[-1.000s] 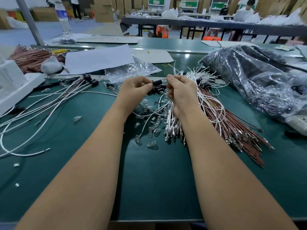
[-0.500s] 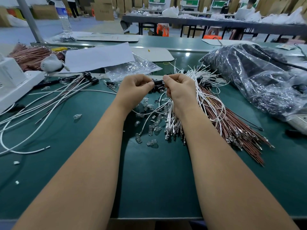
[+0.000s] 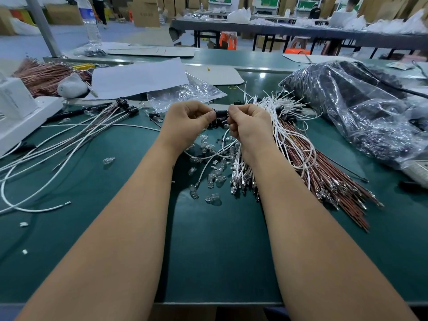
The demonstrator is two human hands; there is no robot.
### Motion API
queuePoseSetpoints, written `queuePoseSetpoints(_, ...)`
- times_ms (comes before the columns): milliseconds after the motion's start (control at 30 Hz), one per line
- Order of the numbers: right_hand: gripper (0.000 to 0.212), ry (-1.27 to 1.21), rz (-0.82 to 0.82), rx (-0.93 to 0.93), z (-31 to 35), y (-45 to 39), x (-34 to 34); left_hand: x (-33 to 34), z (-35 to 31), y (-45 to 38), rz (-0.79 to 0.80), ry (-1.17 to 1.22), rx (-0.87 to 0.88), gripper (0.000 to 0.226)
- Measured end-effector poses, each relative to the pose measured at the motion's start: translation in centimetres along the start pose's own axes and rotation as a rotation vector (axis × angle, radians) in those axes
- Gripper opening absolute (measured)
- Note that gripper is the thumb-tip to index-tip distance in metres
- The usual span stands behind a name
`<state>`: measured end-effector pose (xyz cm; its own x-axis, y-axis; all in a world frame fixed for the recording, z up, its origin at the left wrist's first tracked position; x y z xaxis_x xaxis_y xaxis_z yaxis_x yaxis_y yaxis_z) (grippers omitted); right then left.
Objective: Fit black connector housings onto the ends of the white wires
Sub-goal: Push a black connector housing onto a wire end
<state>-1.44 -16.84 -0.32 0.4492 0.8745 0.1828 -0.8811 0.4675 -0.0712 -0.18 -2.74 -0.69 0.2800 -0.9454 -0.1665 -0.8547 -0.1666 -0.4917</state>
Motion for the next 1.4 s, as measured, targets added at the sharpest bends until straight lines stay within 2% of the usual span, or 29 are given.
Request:
queuePoseSetpoints(167, 0.015, 0.027, -0.04, -0.042, -0.1, 0.0, 0.1, 0.0, -0.1, 0.1, -0.005, -0.001, 0.0, 0.006)
queuePoseSetpoints(467, 0.01, 0.005, 0.05, -0.039, -0.3, 0.1, -0.1, -0.1, 0.4, 0.0, -0.026, 0.03, -0.044, 0.008)
queuePoseSetpoints(733, 0.014, -0.012, 0.058, -0.037, 0.0, 0.3, -0.1, 0.0, 0.2, -0.3, -0.025, 0.056, -0.048, 0.008)
queuePoseSetpoints(900, 0.013, 0.124, -0.062, -0.2, 0.5, 0.5, 0.6, -0.8, 0.2, -0.7, -0.061, 0.035, -0.043, 0.013)
queuePoseSetpoints(1000, 0.011, 0.222, -0.129, -0.297, 0.4, 0.5, 0.3, -2.0, 0.9, -1.0, -0.187, 0.057, -0.089, 0.015)
queuePoseSetpoints(1067, 0.012, 0.46, -0.034, -0.416, 0.0, 0.7, 0.6, -2.4, 1.2, -1.2, -0.26, 0.07, -0.106, 0.014)
queuePoseSetpoints(1167, 0.024, 0.774, 0.105, -0.608, -0.3, 1.1, 1.4, -2.0, 1.3, -1.4, -0.265, 0.031, -0.109, 0.013)
queuePoseSetpoints(1300, 0.014, 0.943, 0.337, -0.739, -0.3, 2.1, 2.2, -1.7, 1.4, -1.6, -0.264, 0.019, -0.122, 0.015)
queuePoseSetpoints(1400, 0.012, 1.058, 0.422, -0.773, -0.8, 2.3, 2.6, -1.7, 1.7, -1.6, -0.257, 0.017, -0.126, 0.018)
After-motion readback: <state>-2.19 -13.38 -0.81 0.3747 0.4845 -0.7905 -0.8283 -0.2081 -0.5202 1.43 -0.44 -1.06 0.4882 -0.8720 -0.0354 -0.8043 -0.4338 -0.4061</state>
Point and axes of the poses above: each hand's wrist, its own y-axis away from the middle knuckle, its own x-axis out of the palm, z = x × y, the point moved 1 cm from there along -y, towards the middle knuckle, and after that the axes turned 15 degrees about -z, right-handed, at the moved point
